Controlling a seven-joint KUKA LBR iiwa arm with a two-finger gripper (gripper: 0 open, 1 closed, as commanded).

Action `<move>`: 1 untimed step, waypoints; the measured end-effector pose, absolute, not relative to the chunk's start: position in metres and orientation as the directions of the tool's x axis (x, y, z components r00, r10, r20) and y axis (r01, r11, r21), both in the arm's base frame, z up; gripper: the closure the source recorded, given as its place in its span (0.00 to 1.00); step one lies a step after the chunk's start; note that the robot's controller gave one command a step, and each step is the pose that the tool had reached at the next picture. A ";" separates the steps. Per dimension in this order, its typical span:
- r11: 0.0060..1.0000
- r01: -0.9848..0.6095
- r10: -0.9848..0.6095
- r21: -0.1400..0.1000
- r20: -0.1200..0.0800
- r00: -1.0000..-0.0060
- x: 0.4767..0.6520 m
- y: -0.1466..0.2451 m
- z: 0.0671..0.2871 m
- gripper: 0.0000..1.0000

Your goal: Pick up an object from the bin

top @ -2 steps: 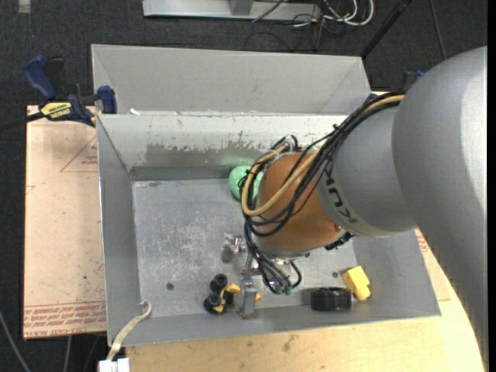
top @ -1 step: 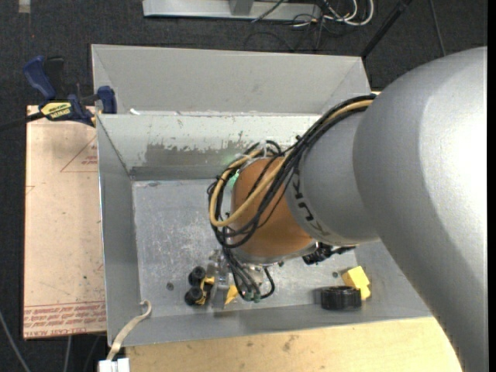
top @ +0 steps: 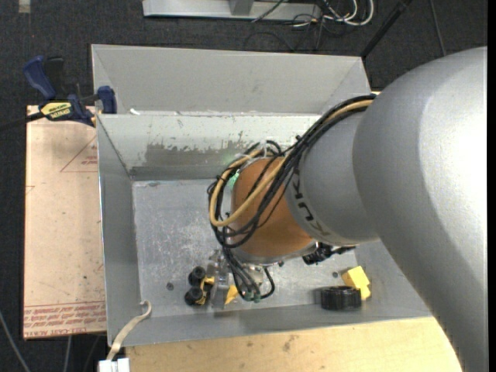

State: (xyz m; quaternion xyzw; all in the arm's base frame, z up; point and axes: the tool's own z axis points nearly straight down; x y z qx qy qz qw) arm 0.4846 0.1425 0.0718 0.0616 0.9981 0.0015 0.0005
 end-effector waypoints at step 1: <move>0.992 0.123 0.123 -0.001 0.005 -0.992 0.493 0.135 0.130 1.00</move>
Offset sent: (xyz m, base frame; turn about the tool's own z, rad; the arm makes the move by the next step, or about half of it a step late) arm 0.0303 -0.0578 -0.0001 0.0303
